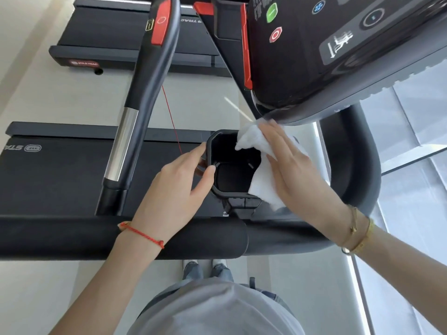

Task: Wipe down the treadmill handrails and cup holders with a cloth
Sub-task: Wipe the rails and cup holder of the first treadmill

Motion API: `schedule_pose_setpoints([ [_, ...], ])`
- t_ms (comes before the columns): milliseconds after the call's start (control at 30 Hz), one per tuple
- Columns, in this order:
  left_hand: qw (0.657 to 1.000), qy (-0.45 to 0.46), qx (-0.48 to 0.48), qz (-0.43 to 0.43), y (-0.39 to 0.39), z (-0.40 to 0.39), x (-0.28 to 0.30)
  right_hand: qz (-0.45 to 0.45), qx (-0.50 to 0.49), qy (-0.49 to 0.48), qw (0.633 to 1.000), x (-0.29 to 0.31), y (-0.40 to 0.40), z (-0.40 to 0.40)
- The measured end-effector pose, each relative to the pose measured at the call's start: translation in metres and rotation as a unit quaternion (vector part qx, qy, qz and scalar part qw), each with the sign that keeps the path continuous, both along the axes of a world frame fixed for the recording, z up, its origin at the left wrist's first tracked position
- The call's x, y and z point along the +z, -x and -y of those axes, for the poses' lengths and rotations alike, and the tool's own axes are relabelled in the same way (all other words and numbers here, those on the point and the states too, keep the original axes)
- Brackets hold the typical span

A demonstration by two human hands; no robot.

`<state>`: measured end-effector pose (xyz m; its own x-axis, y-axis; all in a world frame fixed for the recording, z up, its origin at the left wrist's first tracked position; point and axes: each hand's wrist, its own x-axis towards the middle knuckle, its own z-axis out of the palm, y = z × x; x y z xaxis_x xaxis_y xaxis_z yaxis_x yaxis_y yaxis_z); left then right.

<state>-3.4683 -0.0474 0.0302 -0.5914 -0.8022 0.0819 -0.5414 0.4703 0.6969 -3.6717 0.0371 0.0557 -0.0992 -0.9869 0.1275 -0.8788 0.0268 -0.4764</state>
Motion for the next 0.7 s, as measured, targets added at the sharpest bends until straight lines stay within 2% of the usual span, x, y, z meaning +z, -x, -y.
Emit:
schedule_pose_setpoints([
  [133, 1.000, 0.001, -0.005, 0.008, 0.000, 0.000, 0.001, -0.066, 0.151, -0.010, 0.986, 0.010, 0.012, 0.033],
  [233, 1.000, 0.001, -0.005, 0.022, 0.001, 0.000, 0.001, -0.047, 0.217, -0.042, 0.974, 0.012, 0.015, 0.055],
  [300, 1.000, 0.001, -0.006, 0.026, 0.001, 0.000, 0.001, -0.066, 0.223, -0.051, 0.971, 0.011, 0.019, 0.060],
  [433, 0.999, -0.009, -0.006, 0.033, 0.001, 0.002, 0.002, -0.174, 0.214, -0.041, 0.960, 0.007, 0.024, 0.051],
  [700, 0.999, -0.022, -0.003, 0.027, 0.001, 0.001, 0.005, -0.198, 0.199, -0.052, 0.958, 0.001, 0.019, 0.058],
])
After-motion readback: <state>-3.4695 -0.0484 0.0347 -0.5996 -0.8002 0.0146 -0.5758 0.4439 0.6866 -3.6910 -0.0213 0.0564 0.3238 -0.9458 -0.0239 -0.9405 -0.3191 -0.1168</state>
